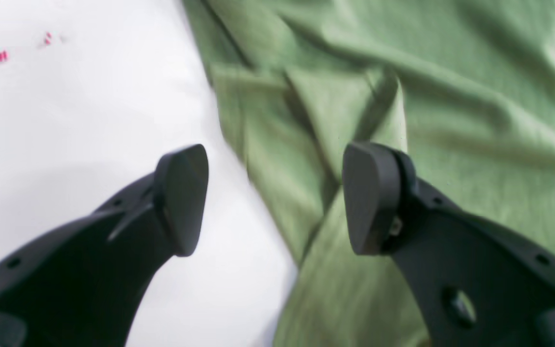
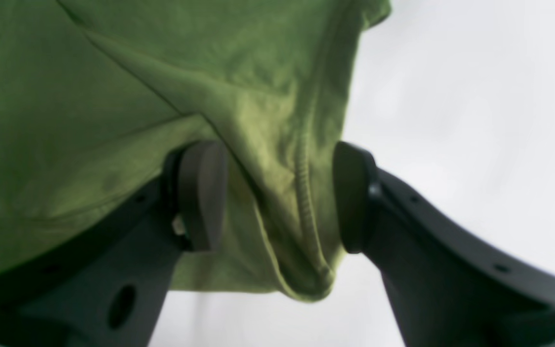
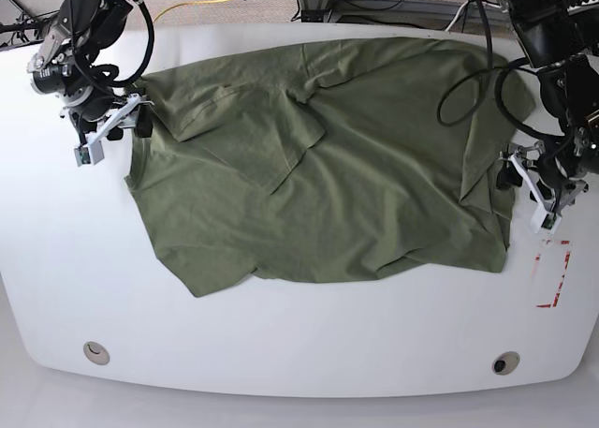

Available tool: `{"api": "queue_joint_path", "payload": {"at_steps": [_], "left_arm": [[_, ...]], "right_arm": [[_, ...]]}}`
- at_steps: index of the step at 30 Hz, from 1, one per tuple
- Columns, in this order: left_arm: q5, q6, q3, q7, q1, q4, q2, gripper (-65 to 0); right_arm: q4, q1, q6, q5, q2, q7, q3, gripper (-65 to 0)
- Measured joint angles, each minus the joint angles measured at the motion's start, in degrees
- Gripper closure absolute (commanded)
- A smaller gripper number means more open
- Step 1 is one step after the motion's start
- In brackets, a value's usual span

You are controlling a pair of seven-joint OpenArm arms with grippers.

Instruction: Fold the T-shirt properly

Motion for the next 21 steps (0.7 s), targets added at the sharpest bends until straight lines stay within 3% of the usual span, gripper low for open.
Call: {"api": "queue_joint_path", "payload": {"at_steps": [7,11,15,21], "left_arm": [[-2.82,0.00,-0.85,2.12,14.14,12.76,0.33,-40.3],[-3.15,-0.02,-6.32,1.42,21.16,17.18,2.78,-40.3],[-2.10,0.11,-11.54,2.14,24.06,17.27,5.70,-40.4],[-2.84,0.04,-18.73,1.49,25.70,17.29,6.16,-40.8]], "right_arm": [[5.49,-3.87,-0.02,0.09,-2.51,-0.33,-3.39,-34.4],[5.60,-3.30,-0.02,1.01,-3.08,0.39,-7.02,-34.4],[5.62,-3.93,0.00,0.83,-3.08,0.04,-10.25,-34.4],[5.62,-5.64,0.02,0.09,-2.95,0.11,-14.34,-34.2]]}}
